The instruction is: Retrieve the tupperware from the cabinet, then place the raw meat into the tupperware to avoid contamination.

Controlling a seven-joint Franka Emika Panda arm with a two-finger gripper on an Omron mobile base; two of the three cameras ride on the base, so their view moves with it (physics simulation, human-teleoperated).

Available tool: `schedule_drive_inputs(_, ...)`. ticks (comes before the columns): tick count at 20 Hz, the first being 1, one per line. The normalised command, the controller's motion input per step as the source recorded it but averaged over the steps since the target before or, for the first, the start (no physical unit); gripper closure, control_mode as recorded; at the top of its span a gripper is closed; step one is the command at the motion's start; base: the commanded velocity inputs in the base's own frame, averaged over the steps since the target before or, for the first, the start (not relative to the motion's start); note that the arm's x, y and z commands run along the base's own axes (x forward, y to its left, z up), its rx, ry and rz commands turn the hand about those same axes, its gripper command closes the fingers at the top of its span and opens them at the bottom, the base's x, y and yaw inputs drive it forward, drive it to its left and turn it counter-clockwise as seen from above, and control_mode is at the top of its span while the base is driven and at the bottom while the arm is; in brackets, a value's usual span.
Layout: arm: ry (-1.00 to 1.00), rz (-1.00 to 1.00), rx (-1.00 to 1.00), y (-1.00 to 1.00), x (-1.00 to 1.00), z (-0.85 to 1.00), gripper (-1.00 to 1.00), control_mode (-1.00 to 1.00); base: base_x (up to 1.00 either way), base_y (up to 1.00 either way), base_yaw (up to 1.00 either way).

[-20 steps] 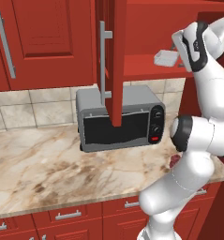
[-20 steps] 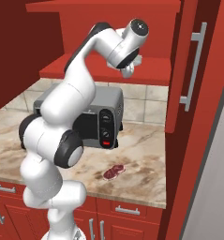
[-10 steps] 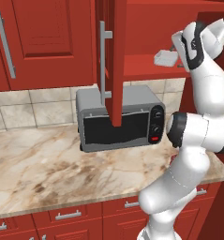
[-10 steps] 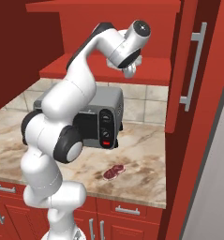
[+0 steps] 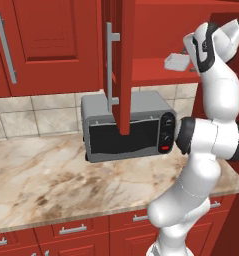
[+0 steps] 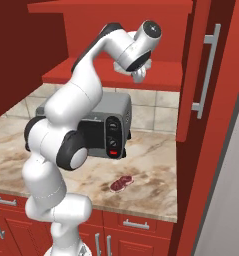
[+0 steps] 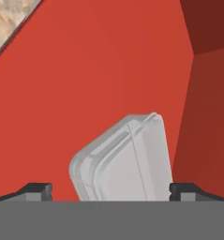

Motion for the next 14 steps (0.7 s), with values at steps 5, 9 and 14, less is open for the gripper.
schedule_drive_inputs(5, 0.00, 0.00, 0.00, 0.00, 0.21, -0.10, -1.00, -1.00, 0.00, 0.00, 0.00)
schedule_drive_inputs(9, 0.00, 0.00, 0.00, 0.00, 0.20, -0.13, -1.00, -1.00, 0.00, 0.00, 0.00)
schedule_drive_inputs(14, 0.00, 0.00, 0.00, 0.00, 0.11, -0.16, -1.00, -1.00, 0.00, 0.00, 0.00)
